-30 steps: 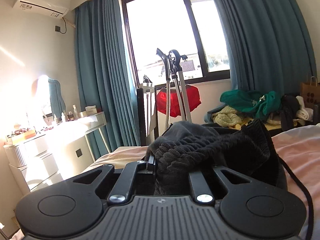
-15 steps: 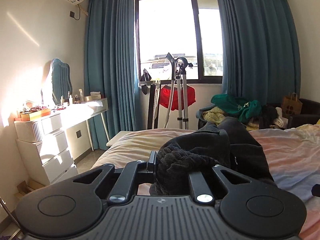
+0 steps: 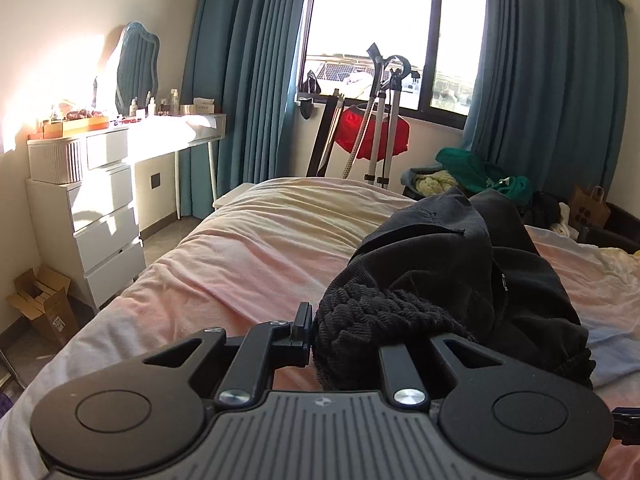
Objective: Fold clothes
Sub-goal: 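Close the left gripper on the sweatpants cuff while the right gripper approaches the other cuff, then grasp the other cuff with the right gripper and lift the sweatpants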
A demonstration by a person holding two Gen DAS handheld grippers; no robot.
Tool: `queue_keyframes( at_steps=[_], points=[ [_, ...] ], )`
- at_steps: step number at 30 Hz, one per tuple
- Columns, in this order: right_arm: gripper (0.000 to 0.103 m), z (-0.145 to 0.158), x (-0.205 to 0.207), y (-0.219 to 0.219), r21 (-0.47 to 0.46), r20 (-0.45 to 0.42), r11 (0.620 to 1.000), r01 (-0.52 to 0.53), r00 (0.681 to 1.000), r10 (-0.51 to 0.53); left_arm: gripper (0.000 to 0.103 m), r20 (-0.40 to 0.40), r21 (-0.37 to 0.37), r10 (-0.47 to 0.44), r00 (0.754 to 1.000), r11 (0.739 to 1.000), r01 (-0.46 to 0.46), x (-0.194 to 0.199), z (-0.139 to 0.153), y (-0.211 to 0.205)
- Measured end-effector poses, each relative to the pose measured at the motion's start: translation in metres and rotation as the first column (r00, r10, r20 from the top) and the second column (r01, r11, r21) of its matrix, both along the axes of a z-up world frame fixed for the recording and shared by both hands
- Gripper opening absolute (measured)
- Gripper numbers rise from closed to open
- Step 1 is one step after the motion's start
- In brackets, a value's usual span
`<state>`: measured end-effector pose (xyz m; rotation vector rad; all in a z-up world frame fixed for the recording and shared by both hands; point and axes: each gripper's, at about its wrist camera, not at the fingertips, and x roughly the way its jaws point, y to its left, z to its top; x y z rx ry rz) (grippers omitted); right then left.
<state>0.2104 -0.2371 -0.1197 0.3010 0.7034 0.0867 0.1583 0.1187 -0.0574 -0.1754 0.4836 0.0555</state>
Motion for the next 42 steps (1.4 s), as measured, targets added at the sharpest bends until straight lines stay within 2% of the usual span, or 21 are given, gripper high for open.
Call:
queue_keyframes(
  at_steps=[1, 3, 4, 8, 10, 12, 13, 14, 16, 19, 22, 25, 26, 29, 31, 32, 33, 35, 38, 41, 42],
  points=[
    [0.097, -0.004, 0.007, -0.001, -0.005, -0.007, 1.0, 0.014, 1.0, -0.015, 0.013, -0.02, -0.041, 0.012, 1.0, 0.999, -0.013, 0.005, -0.003, 0.009],
    [0.086, -0.012, 0.022, -0.002, -0.013, -0.017, 1.0, 0.026, 0.999, -0.027, 0.013, -0.055, -0.089, 0.03, 0.998, 0.995, -0.034, 0.014, -0.009, 0.024],
    [0.07, -0.015, 0.03, 0.0, -0.024, -0.019, 0.999, 0.029, 0.999, -0.03, 0.013, -0.067, -0.103, 0.037, 0.997, 0.994, -0.044, 0.019, -0.012, 0.032],
    [0.07, -0.027, 0.054, 0.008, -0.094, 0.024, 0.996, 0.009, 1.0, -0.007, 0.013, -0.108, -0.144, 0.064, 0.992, 0.986, -0.08, 0.034, -0.025, 0.052],
    [0.069, -0.03, 0.056, 0.005, -0.017, 0.055, 1.0, -0.003, 0.998, 0.004, 0.013, -0.119, -0.14, 0.07, 0.99, 0.986, -0.087, 0.04, -0.029, 0.053],
    [0.056, -0.031, 0.057, 0.001, 0.089, 0.068, 0.996, -0.017, 0.998, 0.011, 0.013, -0.129, -0.139, 0.07, 0.989, 0.986, -0.088, 0.045, -0.031, 0.054],
    [0.041, -0.029, 0.056, 0.002, 0.096, 0.079, 0.995, -0.024, 0.997, 0.017, 0.013, -0.133, -0.142, 0.066, 0.989, 0.986, -0.085, 0.048, -0.031, 0.054],
    [0.029, -0.026, 0.055, 0.004, 0.098, 0.091, 0.995, -0.031, 0.996, 0.022, 0.013, -0.131, -0.138, 0.063, 0.989, 0.987, -0.081, 0.047, -0.029, 0.053],
    [0.011, -0.021, 0.05, 0.014, 0.015, 0.12, 0.999, -0.035, 0.992, 0.033, 0.013, -0.125, -0.12, 0.06, 0.99, 0.99, -0.076, 0.043, -0.027, 0.048],
    [0.01, -0.015, 0.044, 0.017, 0.003, 0.145, 1.0, -0.022, 0.989, 0.021, 0.017, -0.147, -0.094, 0.048, 0.988, 0.994, -0.063, 0.035, -0.022, 0.039],
    [0.01, -0.001, 0.034, 0.017, 0.03, 0.212, 0.999, -0.023, 0.977, 0.017, 0.031, -0.149, -0.036, 0.05, 0.988, 0.998, -0.056, 0.024, -0.016, 0.033],
    [0.009, 0.02, 0.02, 0.015, 0.075, 0.29, 0.996, -0.038, 0.957, 0.014, 0.043, -0.124, 0.051, 0.055, 0.991, 0.998, -0.049, 0.007, -0.007, 0.022],
    [0.009, 0.027, 0.014, 0.015, 0.086, 0.31, 0.995, -0.044, 0.951, 0.015, 0.051, -0.118, 0.084, 0.046, 0.992, 0.996, -0.036, 0.001, -0.005, 0.017],
    [0.009, 0.043, -0.001, 0.013, 0.115, 0.354, 0.992, -0.061, 0.935, 0.017, 0.063, -0.098, 0.208, -0.002, 0.995, 0.978, 0.022, -0.018, 0.001, 0.001],
    [0.009, 0.049, -0.008, 0.01, 0.133, 0.365, 0.989, -0.072, 0.931, 0.019, 0.078, -0.096, 0.335, -0.08, 0.992, 0.936, 0.108, -0.03, 0.002, -0.018],
    [0.009, 0.052, -0.012, 0.008, 0.141, 0.37, 0.987, -0.076, 0.929, 0.019, 0.085, -0.095, 0.418, -0.126, 0.987, 0.895, 0.154, -0.036, 0.0, -0.031],
    [0.009, 0.053, -0.013, 0.006, 0.147, 0.366, 0.986, -0.076, 0.931, 0.017, 0.084, -0.095, 0.502, -0.171, 0.981, 0.842, 0.196, -0.042, -0.003, -0.044],
    [0.009, 0.052, -0.014, 0.003, 0.156, 0.349, 0.985, -0.072, 0.937, 0.013, 0.084, -0.051, 0.626, -0.243, 0.969, 0.748, 0.22, -0.054, -0.01, -0.066],
    [0.009, 0.047, -0.012, 0.001, 0.162, 0.312, 0.985, -0.062, 0.95, 0.009, 0.086, -0.027, 0.733, -0.334, 0.942, 0.634, 0.246, -0.061, -0.023, -0.093],
    [0.009, 0.043, -0.006, 0.002, 0.171, 0.275, 0.983, -0.067, 0.961, 0.017, 0.086, -0.068, 0.815, -0.38, 0.922, 0.512, 0.271, -0.053, -0.043, -0.113],
    [0.009, 0.041, -0.004, 0.002, 0.174, 0.262, 0.982, -0.068, 0.965, 0.02, 0.086, -0.09, 0.817, -0.381, 0.92, 0.5, 0.287, -0.046, -0.049, -0.118]
  ],
)
